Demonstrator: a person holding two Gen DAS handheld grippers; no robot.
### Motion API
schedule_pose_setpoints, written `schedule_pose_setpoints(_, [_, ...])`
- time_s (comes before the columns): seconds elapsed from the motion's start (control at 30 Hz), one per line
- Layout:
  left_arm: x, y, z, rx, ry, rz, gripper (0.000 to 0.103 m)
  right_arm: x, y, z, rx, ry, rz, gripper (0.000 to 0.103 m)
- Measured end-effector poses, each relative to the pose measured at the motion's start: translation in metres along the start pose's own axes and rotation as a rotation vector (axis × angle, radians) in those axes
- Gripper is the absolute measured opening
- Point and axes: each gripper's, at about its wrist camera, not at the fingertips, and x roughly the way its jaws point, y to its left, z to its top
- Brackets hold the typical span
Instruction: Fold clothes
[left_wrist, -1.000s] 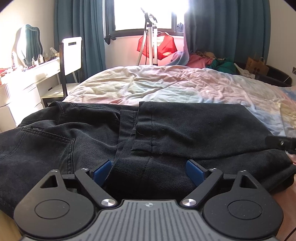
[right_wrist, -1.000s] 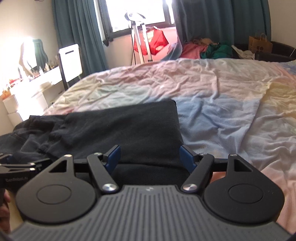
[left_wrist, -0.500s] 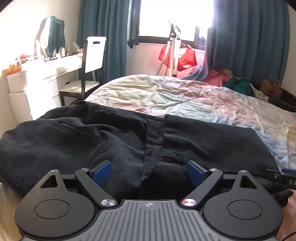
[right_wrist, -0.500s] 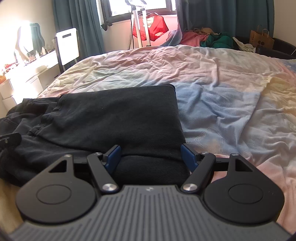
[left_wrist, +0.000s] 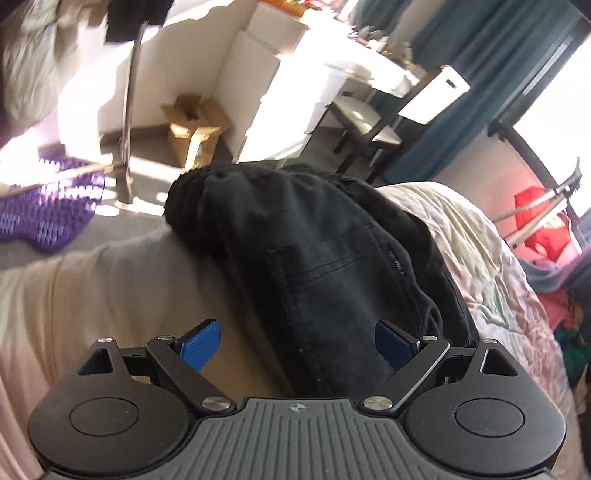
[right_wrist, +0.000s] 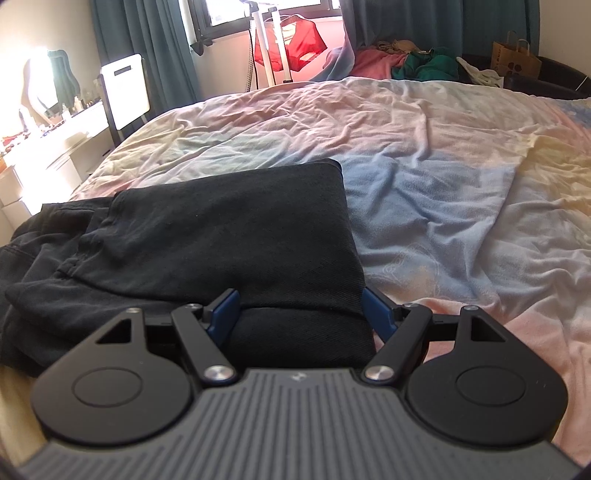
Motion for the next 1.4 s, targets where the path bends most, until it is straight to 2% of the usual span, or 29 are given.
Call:
schedule_pose_setpoints(0.07, [0.017, 0.016, 0.006, -0.106, 0.075, -0.03, 0.092, 0.0, 0.0, 0.0, 0.003, 0.0, 0.002, 0.076])
schedule_pose_setpoints(0.17, [0.039, 0.032, 0.011, -0.201, 0.123, -0.066, 0.092, -0.001, -0.001, 0.0, 0.004, 0.0, 0.003, 0.076])
schedule_pose_setpoints(0.27, [0.047, 0.036, 0.015, -0.235, 0.095, -0.141, 0.094, -0.001, -0.002, 0.0, 0.006, -0.001, 0.003, 0.076])
schedule_pose_setpoints(0.33, [0.05, 0.038, 0.018, -0.254, 0.074, -0.201, 0.091, -0.001, -0.002, 0.0, 0.012, -0.004, 0.002, 0.076])
schedule_pose_setpoints(0.4, [0.051, 0.038, 0.019, -0.258, 0.072, -0.292, 0.087, 0.0, -0.002, 0.0, 0.017, -0.007, 0.0, 0.076])
schedule_pose_setpoints(0.5, [0.044, 0.036, 0.018, -0.251, 0.05, -0.445, 0.09, 0.0, -0.001, -0.001, 0.015, -0.011, -0.006, 0.076])
schedule_pose_setpoints(0.57, [0.039, 0.032, 0.018, -0.224, 0.036, -0.474, 0.091, 0.0, 0.0, -0.001, 0.007, -0.013, -0.011, 0.076])
schedule_pose_setpoints(0.67, [0.041, 0.032, 0.015, -0.223, 0.062, -0.403, 0.091, 0.001, 0.002, -0.002, -0.008, -0.015, -0.022, 0.076])
schedule_pose_setpoints(0.77, [0.054, 0.039, 0.011, -0.271, 0.105, -0.385, 0.088, 0.001, 0.006, -0.002, -0.024, -0.016, -0.035, 0.076])
schedule_pose_setpoints(0.83, [0.062, 0.045, 0.009, -0.319, 0.125, -0.366, 0.08, 0.002, 0.008, -0.001, -0.026, -0.016, -0.047, 0.077])
schedule_pose_setpoints(0.9, [0.067, 0.045, 0.01, -0.32, 0.114, -0.358, 0.074, 0.003, 0.011, -0.001, -0.023, -0.02, -0.061, 0.077])
schedule_pose_setpoints(0.97, [0.071, 0.043, 0.011, -0.303, 0.077, -0.341, 0.069, 0.003, 0.012, -0.001, -0.019, -0.027, -0.073, 0.077])
schedule_pose_setpoints(1.07, [0.072, 0.04, 0.012, -0.246, 0.018, -0.298, 0.048, 0.0, 0.014, 0.0, -0.029, -0.045, -0.083, 0.074])
schedule_pose_setpoints(1.17, [0.071, 0.04, 0.013, -0.178, -0.017, -0.283, 0.042, -0.002, 0.017, 0.001, -0.045, -0.066, -0.087, 0.074])
schedule_pose_setpoints(1.23, [0.067, 0.039, 0.012, -0.14, -0.03, -0.274, 0.037, 0.004, 0.018, 0.0, -0.057, -0.044, -0.093, 0.075])
schedule_pose_setpoints(1.3, [0.058, 0.036, 0.011, -0.109, -0.046, -0.269, 0.026, 0.008, 0.017, -0.002, -0.06, -0.036, -0.092, 0.076])
schedule_pose_setpoints(1.4, [0.042, 0.024, 0.011, -0.027, -0.098, -0.25, 0.02, 0.008, 0.015, -0.001, -0.032, -0.036, -0.085, 0.076])
